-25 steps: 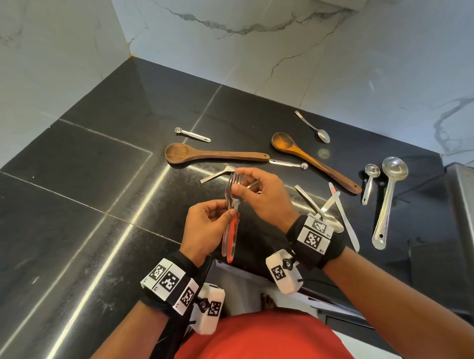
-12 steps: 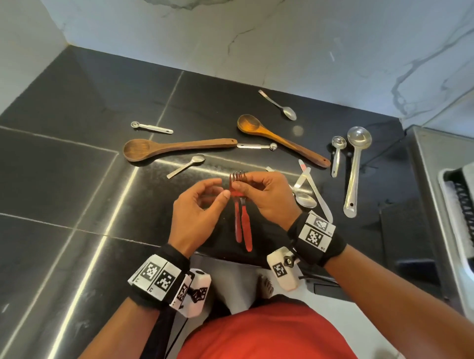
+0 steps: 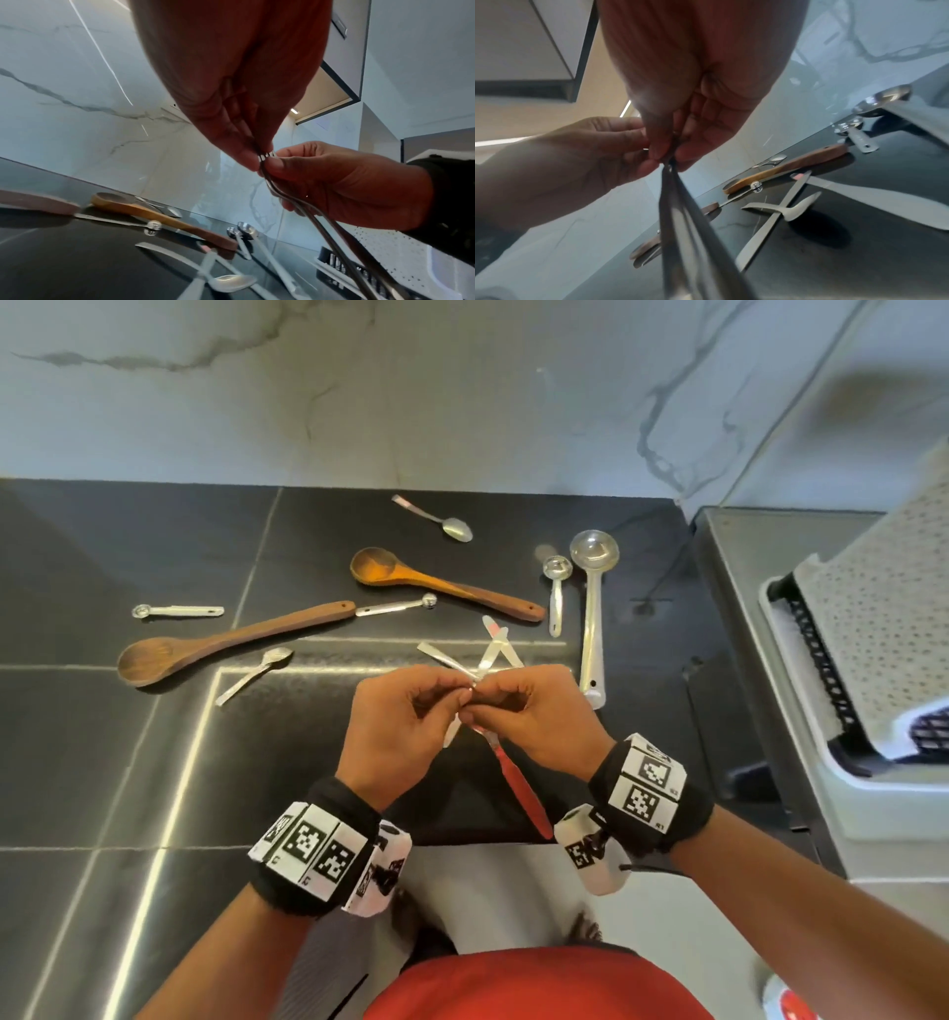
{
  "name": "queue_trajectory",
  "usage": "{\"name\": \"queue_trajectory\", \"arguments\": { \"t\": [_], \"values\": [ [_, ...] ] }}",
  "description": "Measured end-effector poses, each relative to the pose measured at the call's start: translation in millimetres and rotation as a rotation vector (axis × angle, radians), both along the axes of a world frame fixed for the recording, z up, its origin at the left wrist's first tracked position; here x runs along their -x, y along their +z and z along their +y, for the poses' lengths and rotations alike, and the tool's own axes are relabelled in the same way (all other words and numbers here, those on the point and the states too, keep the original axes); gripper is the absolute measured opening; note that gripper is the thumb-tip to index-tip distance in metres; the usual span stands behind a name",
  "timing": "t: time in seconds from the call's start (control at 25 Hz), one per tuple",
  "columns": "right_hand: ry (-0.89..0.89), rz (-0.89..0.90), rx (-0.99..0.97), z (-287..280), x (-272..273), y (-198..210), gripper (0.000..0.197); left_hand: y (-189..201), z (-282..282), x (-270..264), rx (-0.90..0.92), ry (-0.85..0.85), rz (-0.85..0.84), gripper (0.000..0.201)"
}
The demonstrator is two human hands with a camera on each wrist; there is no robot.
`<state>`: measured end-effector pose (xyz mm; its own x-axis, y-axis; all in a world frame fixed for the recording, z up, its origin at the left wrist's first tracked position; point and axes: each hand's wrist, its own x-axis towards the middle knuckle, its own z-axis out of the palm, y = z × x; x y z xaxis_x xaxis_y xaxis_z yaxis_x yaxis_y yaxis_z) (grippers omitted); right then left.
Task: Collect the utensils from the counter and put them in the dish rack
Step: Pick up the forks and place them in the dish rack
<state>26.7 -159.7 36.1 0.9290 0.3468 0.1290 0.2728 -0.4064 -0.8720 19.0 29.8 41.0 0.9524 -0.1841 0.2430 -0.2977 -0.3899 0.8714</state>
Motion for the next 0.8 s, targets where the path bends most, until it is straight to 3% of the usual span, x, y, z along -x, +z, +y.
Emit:
{"name": "queue_trajectory", "arguments": {
  "t": [0.12,0.2,0.28,0.44,0.6,0.8],
  "values": [
    [-0.065,0.044,0.05,-67.3,16.1,6.8,0.016,9.5,-66.4,3.4,0.113,0.053,0.06,0.013],
    [-0.031,0.122,0.111,-95.0,26.8,9.6,0.008,15.5,-86.5,5.4,0.2,0.109,0.094,0.013],
    [-0.002,0.14,0.132,-147.7,48.2,18.4,0.015,22.9,-128.6,13.5,0.263,0.142,0.108,0.013],
    [-0.062,-0.038,0.344,-229.3,71.7,37.6,0.03,25.7,-199.5,19.7,0.413,0.181,0.177,0.012],
    [-0.118,-0.138,0.545,-293.2,78.0,81.1,0.033,36.7,-263.0,26.1,0.535,0.1,0.265,0.013],
    [-0.188,-0.185,0.891,-356.0,77.8,165.1,0.033,67.8,-319.3,10.7,0.544,-0.082,0.207,0.02]
  ]
}}
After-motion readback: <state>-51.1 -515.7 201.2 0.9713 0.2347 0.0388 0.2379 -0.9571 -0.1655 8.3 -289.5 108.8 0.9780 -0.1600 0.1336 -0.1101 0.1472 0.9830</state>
